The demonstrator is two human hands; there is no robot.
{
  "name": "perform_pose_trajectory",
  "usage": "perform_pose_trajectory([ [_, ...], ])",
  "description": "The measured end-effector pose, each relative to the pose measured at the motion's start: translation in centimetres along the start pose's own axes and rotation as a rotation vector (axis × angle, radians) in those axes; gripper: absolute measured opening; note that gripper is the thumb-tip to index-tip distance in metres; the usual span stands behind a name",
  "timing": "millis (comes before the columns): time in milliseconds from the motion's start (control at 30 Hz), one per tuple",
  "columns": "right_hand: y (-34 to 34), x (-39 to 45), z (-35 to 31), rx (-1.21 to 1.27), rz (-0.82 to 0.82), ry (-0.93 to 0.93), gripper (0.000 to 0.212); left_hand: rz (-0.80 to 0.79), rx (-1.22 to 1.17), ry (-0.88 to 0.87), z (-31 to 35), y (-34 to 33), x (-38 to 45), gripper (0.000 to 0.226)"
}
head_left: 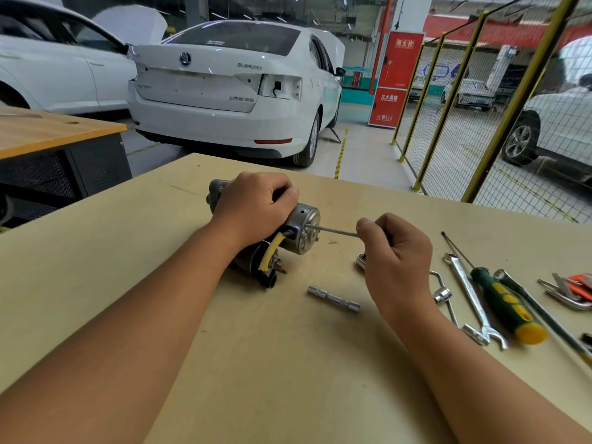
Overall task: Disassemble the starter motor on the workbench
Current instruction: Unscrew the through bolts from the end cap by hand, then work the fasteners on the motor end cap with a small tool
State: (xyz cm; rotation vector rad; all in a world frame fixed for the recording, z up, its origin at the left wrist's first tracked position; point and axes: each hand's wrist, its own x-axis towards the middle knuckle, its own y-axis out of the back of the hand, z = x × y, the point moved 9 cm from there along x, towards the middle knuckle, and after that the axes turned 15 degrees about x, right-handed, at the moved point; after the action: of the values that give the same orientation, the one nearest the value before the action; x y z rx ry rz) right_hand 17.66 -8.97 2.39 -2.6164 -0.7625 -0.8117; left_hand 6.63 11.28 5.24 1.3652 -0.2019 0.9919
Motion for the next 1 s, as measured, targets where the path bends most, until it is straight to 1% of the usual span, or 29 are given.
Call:
perform_pose_trajectory([
  [67,-0.6,-0.1,0.2,-0.036,-0.067,-0.003,0.047,-0.009,0.004,-0.012,0.0,0.0,-0.1,0.03],
  [100,-1.1,-0.1,0.4,-0.061,-0.127,-0.018,0.051,-0.025,0.01,-0.024,0.2,-0.1,0.0,0.031],
  [167,-2.2,-0.4,0.8,-0.13,-0.254,-0.043,0.055,-0.095,0.049,-0.05,0.3,-0.4,0.1,0.042],
  [233,-2.5,-0.5,0.6,-0.155,-0.291,-0.03,0.056,-0.162,0.121,-0.082,0.3,-0.9,0.2,0.052],
  [300,-1.9,-0.3,0.0,-0.131,-0.259,-0.001,0.056,-0.168,0.148,-0.088,0.0,-1.0,0.3,0.052],
  [467,-0.2,0.2,-1.0,-0.132,-0.127,0.065,0.051,-0.107,0.162,-0.065,-0.6,-0.7,0.3,0.052],
  [500,0.2,0.3,-1.1,-0.11,-0.075,0.071,0.049,-0.099,0.153,-0.065,-0.9,-0.6,0.3,0.053],
  [567,1.7,0.5,-1.5,0.013,0.084,0.066,0.046,-0.085,0.131,-0.058,-1.5,-0.5,0.4,0.052],
  [600,2.2,0.6,-1.7,0.022,0.138,0.084,0.045,-0.074,0.126,-0.049,-1.8,-0.4,0.4,0.051],
  [633,2.4,0.7,-2.0,-0.052,0.15,0.119,0.045,-0.062,0.126,-0.041,-2.0,-0.2,0.4,0.051],
  [667,1.9,0.7,-2.2,-0.219,0.114,0.156,0.046,-0.053,0.127,-0.035,-2.2,-0.1,0.4,0.051],
  [733,0.3,0.5,-1.1,-0.61,-0.023,0.158,0.048,-0.044,0.125,-0.035,-2.2,-0.1,0.4,0.052],
  [800,-1.2,0.3,0.4,-0.87,-0.141,0.109,0.046,-0.048,0.121,-0.041,-2.2,-0.1,0.3,0.054],
  [867,-2.1,0.4,1.5,-0.984,-0.224,0.049,0.045,-0.055,0.116,-0.049,-2.0,-0.1,0.3,0.056],
  [1000,-3.2,0.0,2.3,-1.074,-0.355,0.04,0.043,-0.078,0.088,-0.063,-1.7,-0.1,0.2,0.051],
])
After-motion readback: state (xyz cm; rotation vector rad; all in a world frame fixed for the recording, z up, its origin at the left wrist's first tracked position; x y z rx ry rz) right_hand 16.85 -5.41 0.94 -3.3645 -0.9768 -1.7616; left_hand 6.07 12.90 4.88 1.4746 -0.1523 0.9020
